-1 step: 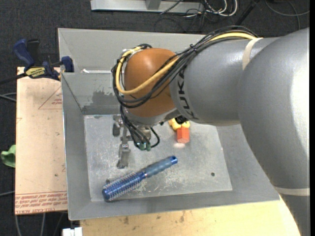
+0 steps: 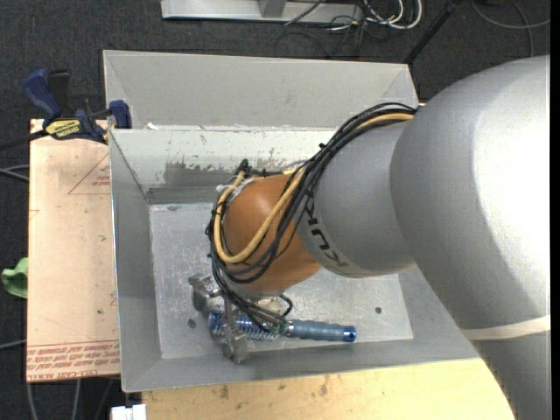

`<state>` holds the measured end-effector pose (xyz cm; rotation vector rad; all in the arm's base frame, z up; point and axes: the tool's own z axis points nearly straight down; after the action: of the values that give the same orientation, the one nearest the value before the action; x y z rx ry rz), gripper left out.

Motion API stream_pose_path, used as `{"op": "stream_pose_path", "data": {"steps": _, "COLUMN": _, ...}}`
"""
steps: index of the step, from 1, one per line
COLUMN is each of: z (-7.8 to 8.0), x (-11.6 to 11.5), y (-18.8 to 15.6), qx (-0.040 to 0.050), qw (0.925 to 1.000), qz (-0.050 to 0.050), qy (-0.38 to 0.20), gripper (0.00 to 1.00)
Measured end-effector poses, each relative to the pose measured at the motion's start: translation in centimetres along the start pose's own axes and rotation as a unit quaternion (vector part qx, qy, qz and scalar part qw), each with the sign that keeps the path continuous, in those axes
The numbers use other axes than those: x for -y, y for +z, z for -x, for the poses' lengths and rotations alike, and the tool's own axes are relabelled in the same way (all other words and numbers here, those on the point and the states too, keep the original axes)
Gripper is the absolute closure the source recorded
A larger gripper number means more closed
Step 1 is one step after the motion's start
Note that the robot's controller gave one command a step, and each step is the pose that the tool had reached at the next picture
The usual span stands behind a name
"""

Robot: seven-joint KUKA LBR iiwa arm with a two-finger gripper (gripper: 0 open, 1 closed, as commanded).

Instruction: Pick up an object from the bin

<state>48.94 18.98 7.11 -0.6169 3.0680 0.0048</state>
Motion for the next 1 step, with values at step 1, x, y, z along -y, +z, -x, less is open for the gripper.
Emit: {"op": "stream_pose_path", "data": {"steps": 1, "z": -0.33, "x": 6.03, "y": -3.04, "qx": -0.0036, "qw": 0.9994, "qz": -0.002, "qy": 0.034, "gripper": 0.00}}
